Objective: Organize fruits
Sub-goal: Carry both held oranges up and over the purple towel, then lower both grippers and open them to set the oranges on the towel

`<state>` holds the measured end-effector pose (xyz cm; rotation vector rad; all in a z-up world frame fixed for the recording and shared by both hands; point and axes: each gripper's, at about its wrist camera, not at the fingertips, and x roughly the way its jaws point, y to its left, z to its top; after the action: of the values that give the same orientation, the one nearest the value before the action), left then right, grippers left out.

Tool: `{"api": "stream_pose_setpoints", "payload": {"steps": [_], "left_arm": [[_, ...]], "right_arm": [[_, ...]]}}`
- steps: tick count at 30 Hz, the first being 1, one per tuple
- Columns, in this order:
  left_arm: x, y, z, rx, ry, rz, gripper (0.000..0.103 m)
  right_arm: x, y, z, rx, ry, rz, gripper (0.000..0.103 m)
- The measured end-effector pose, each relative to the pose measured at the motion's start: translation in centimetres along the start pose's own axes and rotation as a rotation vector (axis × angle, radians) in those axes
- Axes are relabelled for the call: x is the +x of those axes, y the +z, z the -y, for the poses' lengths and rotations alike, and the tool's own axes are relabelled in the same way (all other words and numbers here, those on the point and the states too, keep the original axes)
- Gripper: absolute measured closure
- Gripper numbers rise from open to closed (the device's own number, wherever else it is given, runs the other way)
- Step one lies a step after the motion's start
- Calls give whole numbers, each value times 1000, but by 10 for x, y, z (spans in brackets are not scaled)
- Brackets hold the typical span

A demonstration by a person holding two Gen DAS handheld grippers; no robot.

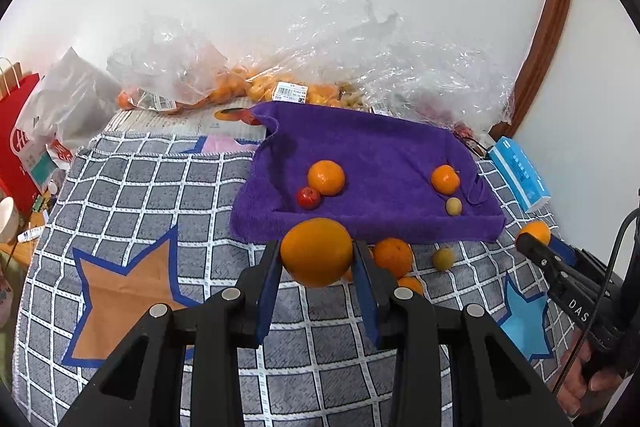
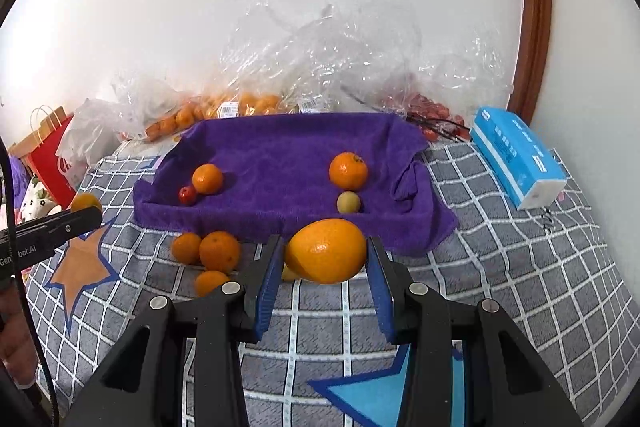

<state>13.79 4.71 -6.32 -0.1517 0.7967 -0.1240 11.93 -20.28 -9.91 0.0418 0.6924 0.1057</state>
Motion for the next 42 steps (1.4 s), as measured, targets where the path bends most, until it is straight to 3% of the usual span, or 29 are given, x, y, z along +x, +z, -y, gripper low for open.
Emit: {"api": "stream_pose_setpoints", "payload": {"steps": [25, 42], "left_arm": [[53, 58, 16, 38, 4, -65, 69], [125, 102, 26, 60, 8, -162, 69]], "right_arm": [[62, 65, 20, 10, -18, -7, 62], [133, 103, 45, 31, -28, -70, 62]]}}
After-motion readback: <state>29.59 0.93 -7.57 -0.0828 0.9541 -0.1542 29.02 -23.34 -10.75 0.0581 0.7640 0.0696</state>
